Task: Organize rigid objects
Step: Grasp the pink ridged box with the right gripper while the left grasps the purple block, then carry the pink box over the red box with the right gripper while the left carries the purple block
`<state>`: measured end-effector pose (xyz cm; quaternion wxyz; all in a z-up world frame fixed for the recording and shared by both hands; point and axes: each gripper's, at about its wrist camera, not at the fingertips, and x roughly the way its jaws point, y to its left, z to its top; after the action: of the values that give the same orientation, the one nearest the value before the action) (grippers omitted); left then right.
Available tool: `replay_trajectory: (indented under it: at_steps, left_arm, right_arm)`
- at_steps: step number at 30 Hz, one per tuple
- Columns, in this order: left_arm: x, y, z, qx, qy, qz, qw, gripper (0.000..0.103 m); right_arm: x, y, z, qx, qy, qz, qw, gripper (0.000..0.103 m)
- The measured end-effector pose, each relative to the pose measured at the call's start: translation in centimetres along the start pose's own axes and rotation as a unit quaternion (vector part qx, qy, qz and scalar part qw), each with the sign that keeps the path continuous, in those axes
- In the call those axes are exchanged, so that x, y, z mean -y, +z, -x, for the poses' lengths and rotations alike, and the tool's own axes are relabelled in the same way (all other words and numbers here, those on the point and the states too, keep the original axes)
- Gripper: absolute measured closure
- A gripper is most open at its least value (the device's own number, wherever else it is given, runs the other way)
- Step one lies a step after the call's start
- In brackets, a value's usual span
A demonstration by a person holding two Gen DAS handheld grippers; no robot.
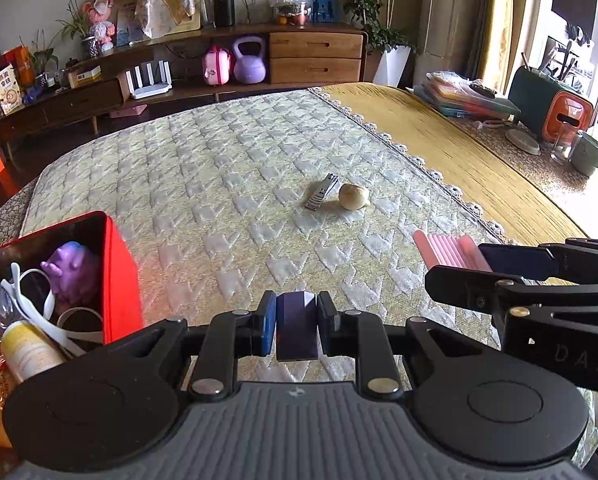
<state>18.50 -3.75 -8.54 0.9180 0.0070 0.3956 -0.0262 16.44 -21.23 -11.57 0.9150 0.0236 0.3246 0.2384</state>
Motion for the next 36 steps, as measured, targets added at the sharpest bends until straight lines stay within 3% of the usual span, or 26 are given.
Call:
replay_trajectory:
  at_steps: [18, 36]
  left_arm:
    - [-5.8, -2.9, 8.2, 0.035, 0.033, 0.047, 0.9977, 0.082]
    - [-15.7, -5.8, 10.9, 0.035, 0.06, 0.113, 0.9912, 0.082]
  right_arm:
    - [-8.6, 0.0, 4.0, 0.02, 0.043, 0.035, 0.998, 0.058]
    - [-16.4, -0.9, 1.9, -0.003, 0.08, 0.097, 0.992, 0.058]
